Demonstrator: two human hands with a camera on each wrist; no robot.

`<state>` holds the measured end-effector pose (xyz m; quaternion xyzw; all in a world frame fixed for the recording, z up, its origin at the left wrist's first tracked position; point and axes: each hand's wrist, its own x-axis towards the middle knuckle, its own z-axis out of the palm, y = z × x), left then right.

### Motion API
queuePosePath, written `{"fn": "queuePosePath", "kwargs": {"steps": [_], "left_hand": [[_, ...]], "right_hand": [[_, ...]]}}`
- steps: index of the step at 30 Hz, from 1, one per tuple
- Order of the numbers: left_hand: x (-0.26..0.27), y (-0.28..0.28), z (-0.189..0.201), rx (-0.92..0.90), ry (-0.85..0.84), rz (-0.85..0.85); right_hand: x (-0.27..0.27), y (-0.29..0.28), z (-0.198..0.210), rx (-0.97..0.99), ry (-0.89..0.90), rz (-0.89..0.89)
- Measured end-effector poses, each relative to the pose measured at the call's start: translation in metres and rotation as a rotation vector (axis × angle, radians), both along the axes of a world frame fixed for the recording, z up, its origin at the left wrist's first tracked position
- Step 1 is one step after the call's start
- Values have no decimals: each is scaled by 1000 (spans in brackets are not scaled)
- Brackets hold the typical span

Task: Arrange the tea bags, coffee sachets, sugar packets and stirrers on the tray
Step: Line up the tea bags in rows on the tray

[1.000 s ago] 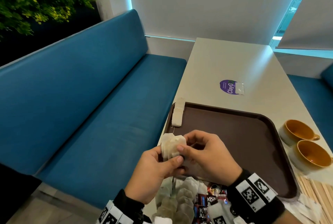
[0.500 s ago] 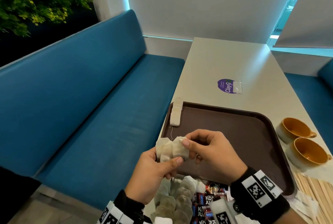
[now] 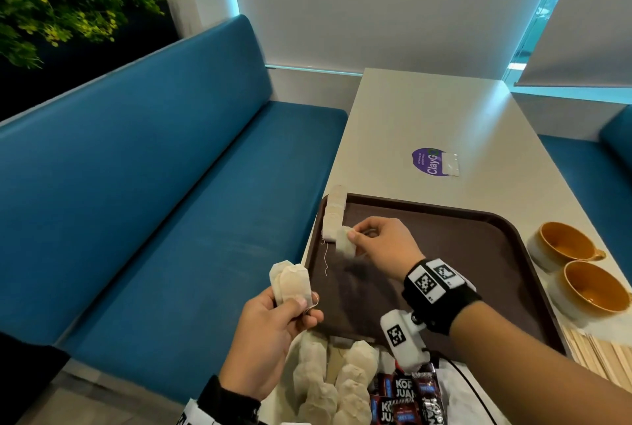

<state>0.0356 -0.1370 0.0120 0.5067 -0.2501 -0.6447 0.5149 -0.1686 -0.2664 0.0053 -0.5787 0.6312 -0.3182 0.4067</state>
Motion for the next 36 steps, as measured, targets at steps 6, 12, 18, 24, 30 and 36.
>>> {"fn": "queuePosePath", "kwargs": {"steps": [6,12,18,24,30,36], "left_hand": [[5,1,-2,9,-39,-23],[9,0,-6,13,-67,-26],[9,-1,-6,25,-75,-26],[9,-3,-7,30,-71,-24],[9,-1,-6,42,-68,-6],[11,0,-3,32,-34,15]], "right_hand": [[23,-20,-6,207,-25,162],[29,-40,-23,224,15,56],[34,-45,-27,192,24,-13],[33,-47,-28,190,2,-64],[32,-47,-27,190,-54,-109],[30,-31,-7,120,-143,-125]]}}
